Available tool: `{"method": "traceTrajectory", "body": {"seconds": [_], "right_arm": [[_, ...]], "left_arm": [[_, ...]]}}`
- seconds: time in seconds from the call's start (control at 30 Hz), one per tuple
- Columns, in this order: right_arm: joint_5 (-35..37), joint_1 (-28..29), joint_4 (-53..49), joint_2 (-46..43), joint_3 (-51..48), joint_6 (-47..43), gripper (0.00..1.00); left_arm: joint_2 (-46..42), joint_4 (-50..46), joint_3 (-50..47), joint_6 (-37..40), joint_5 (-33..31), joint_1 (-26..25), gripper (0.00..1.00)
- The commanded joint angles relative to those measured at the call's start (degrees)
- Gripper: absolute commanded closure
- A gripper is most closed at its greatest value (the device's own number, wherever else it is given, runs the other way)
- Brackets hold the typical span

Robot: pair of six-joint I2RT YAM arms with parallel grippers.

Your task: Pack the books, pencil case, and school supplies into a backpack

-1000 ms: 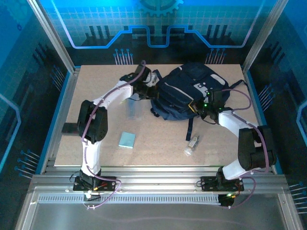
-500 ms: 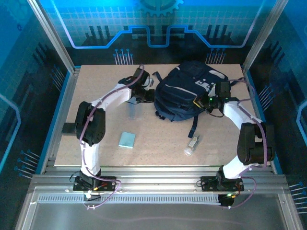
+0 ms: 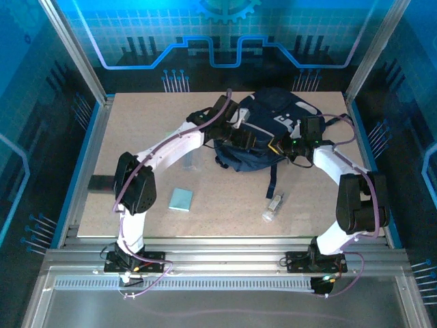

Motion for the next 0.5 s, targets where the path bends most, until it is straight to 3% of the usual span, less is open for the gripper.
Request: {"method": "traceTrajectory", "body": {"seconds": [0.0,0.47], "right_arm": [[-3.94,1.32,5.10,-0.60,0.12,-0.78,1.00],[-4.14,1.61,5.04,-0.82,0.27,-0.78,1.00]], "left_arm": [[3.76,-5.16,3.15,4.30,-4.20,-0.80,0.44],[11.13,-5.70,8.44,6.65,-6.43,-2.04,0.47]]}}
